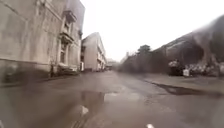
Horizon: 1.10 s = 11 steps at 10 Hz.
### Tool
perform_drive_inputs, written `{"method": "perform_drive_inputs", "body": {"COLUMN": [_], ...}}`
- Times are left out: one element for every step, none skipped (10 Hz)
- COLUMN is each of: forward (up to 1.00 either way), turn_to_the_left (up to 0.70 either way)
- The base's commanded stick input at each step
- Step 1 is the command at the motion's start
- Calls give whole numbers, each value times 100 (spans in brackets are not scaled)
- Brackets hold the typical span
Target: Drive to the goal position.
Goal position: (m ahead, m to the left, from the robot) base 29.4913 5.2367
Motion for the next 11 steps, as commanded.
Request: {"method": "perform_drive_inputs", "body": {"forward": [50, 50, 50, 50, 50, 50, 50, 50, 50, 50, 50], "turn_to_the_left": [8, 8, 8, 8, 8, 8, 8, 8, 8, 8, 8]}}
